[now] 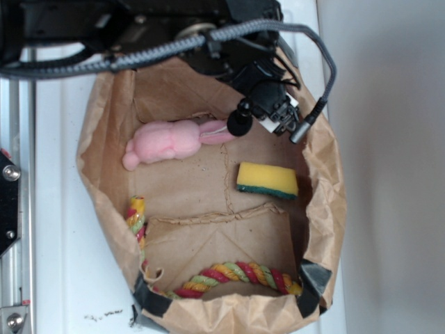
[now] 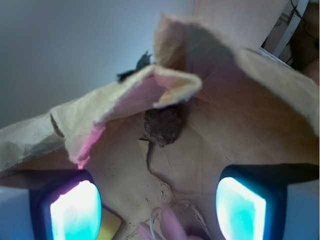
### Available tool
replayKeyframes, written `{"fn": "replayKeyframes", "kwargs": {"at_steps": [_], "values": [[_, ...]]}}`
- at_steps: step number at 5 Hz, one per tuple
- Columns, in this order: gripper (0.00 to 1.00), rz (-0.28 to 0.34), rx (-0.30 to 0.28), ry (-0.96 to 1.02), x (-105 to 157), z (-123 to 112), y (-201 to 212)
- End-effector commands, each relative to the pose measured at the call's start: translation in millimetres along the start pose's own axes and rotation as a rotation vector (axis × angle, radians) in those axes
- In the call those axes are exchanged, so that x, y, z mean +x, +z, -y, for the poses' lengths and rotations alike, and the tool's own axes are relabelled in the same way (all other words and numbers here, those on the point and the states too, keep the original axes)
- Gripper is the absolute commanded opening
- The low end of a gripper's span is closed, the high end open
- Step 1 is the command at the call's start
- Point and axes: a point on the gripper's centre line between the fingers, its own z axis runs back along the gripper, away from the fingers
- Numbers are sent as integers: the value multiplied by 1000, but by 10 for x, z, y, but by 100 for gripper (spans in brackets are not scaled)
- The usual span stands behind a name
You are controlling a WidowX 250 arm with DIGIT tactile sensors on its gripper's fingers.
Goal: Grab the rock.
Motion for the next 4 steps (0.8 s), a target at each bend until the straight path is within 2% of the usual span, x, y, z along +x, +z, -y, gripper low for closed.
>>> {"fn": "replayKeyframes", "kwargs": {"at_steps": [1,2,4], "values": [[100,103,-45,2,114,19,66],[100,117,-53,-17,-15,-30,-2],[100,141,-68,0,-82,-58,-88]]}}
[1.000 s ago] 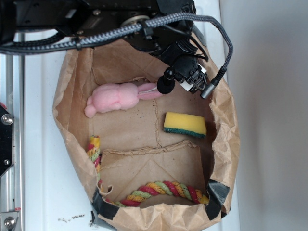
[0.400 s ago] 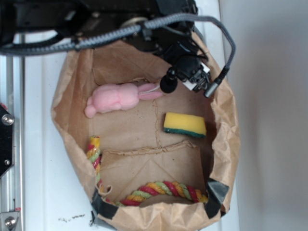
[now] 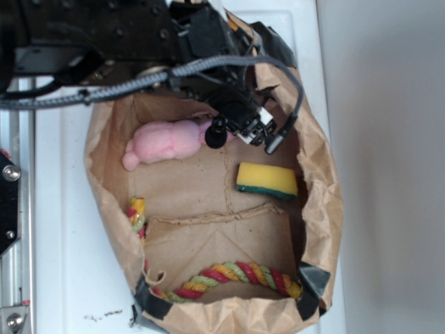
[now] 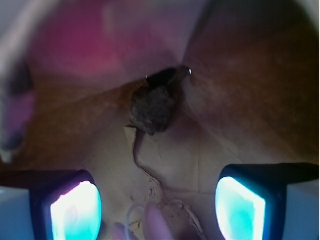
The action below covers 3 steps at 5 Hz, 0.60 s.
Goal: Grab the rock.
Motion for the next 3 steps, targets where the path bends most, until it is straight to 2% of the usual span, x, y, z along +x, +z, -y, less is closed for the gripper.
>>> {"fn": "replayKeyframes", "kwargs": {"at_steps": [1,2,3], "values": [[100,79,-48,23,122,50,165],[100,83,-45,82,196,58,163],[100,132,-53,197,400,111,74]]}}
